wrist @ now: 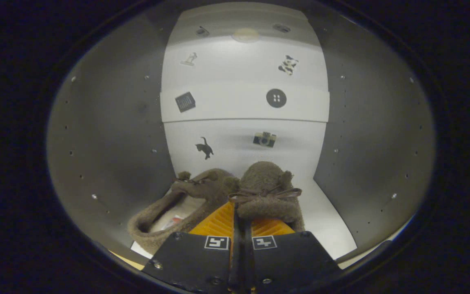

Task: Open the shoe cabinet door, grab the shoes and put them into the shoe cabinet, then close the shoe cabinet door.

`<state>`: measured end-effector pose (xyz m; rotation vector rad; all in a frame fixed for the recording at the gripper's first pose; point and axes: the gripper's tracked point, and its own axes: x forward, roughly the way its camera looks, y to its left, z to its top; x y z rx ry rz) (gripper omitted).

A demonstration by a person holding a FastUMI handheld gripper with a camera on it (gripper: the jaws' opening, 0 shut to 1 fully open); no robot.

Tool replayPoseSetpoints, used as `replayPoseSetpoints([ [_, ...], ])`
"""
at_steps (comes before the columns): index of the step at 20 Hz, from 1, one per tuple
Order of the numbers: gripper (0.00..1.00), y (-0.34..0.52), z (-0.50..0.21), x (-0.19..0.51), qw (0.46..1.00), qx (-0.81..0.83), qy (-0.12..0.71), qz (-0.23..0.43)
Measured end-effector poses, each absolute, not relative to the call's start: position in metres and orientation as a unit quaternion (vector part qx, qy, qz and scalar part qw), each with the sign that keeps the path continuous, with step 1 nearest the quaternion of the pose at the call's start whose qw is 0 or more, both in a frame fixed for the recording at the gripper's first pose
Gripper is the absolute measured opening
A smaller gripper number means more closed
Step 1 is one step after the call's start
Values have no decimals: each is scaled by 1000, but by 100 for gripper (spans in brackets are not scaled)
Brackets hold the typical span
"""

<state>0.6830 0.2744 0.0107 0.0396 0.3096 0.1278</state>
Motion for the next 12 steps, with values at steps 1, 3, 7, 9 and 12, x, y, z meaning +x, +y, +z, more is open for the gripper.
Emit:
replayPoseSetpoints([
  [1, 8, 272, 7, 687, 984, 24, 166, 57],
  [3, 8, 269, 0, 691, 981, 25, 185, 47],
  [7, 19, 269, -1, 693, 979, 14, 202, 34],
  [9, 26, 274, 1, 690, 980, 25, 196, 35],
  [12, 47, 276, 12, 675, 982, 27, 182, 39],
])
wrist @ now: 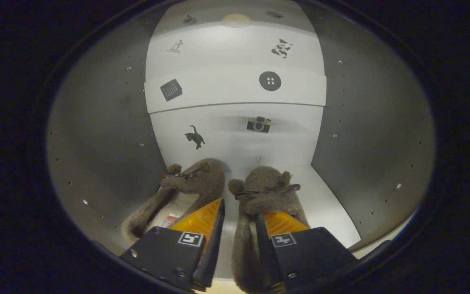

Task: Open the shoe cabinet door, grab the shoes and put them into the shoe cabinet, then close the shoe cabinet door.

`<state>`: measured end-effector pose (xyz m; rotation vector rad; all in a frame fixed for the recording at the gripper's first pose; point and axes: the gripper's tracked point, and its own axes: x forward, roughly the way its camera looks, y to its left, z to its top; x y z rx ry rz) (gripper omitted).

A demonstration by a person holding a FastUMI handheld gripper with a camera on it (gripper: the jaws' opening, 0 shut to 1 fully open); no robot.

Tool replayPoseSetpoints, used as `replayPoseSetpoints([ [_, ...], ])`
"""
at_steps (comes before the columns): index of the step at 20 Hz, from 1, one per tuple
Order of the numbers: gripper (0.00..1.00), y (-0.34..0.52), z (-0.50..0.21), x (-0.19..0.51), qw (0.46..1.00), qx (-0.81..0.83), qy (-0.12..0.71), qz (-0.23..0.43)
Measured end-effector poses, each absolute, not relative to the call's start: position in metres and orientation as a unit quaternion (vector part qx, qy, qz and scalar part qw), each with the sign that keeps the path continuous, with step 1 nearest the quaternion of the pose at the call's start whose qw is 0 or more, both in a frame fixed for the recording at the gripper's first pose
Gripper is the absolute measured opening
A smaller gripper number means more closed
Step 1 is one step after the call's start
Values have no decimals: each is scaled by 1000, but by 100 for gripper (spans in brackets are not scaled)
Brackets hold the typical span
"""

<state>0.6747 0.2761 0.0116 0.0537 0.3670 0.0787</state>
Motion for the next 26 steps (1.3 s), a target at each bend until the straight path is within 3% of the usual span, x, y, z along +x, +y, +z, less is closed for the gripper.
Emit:
replayPoseSetpoints([
  [5, 66, 273, 33, 618, 992, 6, 113, 47],
  [11, 100, 284, 71, 503, 995, -15, 33, 94],
  [19, 100, 250, 95, 331, 994, -4, -20, 105],
  [26, 100, 158, 102, 207, 997, 11, -36, 73],
])
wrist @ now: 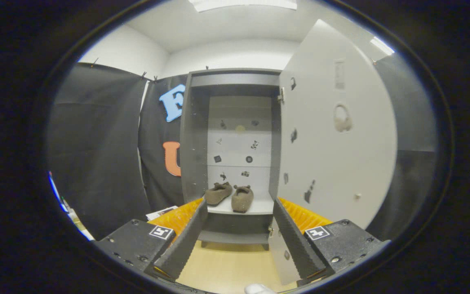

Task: Open the shoe cabinet door, grab the shoes and put them into the shoe cabinet, then close the shoe cabinet door.

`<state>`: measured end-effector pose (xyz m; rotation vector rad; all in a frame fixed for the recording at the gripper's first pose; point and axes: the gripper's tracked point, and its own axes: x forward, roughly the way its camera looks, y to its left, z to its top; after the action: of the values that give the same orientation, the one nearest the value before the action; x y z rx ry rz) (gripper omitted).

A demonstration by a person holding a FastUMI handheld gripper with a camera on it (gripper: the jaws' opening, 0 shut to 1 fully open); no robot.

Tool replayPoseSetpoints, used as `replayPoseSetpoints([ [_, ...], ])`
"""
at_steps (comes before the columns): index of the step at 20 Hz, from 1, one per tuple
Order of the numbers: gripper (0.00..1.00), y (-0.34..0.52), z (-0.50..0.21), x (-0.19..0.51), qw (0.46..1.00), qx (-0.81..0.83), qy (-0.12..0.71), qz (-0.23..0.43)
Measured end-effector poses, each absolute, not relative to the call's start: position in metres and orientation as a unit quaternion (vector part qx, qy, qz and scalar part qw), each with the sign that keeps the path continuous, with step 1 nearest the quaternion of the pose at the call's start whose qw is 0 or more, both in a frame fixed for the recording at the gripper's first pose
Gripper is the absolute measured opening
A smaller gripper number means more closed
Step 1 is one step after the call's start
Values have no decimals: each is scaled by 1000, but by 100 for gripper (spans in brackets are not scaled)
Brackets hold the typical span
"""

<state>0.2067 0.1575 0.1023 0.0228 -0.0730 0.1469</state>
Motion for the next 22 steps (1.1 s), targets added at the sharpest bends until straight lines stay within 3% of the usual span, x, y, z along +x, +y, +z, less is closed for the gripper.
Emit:
replayPoseSetpoints([
  [5, 100, 70, 106, 154, 998, 26, -47, 34],
  [11, 100, -42, 95, 158, 999, 37, -31, 4],
  [22, 100, -77, 71, 236, 993, 62, 11, 101],
])
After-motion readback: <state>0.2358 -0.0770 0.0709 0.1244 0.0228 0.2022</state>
